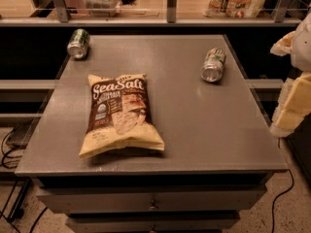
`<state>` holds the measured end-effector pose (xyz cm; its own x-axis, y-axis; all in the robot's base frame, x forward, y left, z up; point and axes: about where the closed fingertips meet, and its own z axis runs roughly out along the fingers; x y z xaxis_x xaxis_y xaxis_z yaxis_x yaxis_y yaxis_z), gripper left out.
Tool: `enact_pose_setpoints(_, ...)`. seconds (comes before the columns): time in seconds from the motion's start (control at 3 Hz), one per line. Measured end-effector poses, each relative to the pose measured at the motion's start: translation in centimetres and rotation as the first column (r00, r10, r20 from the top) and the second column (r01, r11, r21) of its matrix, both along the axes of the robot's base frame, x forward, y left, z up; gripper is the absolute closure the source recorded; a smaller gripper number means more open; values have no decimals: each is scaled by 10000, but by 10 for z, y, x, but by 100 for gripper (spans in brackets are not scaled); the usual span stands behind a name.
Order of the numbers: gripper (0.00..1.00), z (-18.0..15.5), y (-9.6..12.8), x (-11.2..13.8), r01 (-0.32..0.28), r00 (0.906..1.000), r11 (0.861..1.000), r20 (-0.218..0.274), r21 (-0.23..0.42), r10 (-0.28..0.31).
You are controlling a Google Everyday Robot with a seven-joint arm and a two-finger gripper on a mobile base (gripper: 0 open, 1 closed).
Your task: Move 7up can near brown chip bag
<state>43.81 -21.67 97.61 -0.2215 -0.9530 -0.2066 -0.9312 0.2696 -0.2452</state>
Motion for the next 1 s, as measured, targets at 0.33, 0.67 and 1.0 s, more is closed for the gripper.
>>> enact_pose_setpoints(0.33, 0, 0, 0, 0, 0, 10000, 10000, 0, 0, 0)
enact_pose_setpoints(0.67, 0, 0, 0, 0, 0, 10000, 10000, 0, 0, 0)
enact_pose_setpoints(1.0, 0, 2, -3, 8, 240, 9995, 9992, 204, 307, -246)
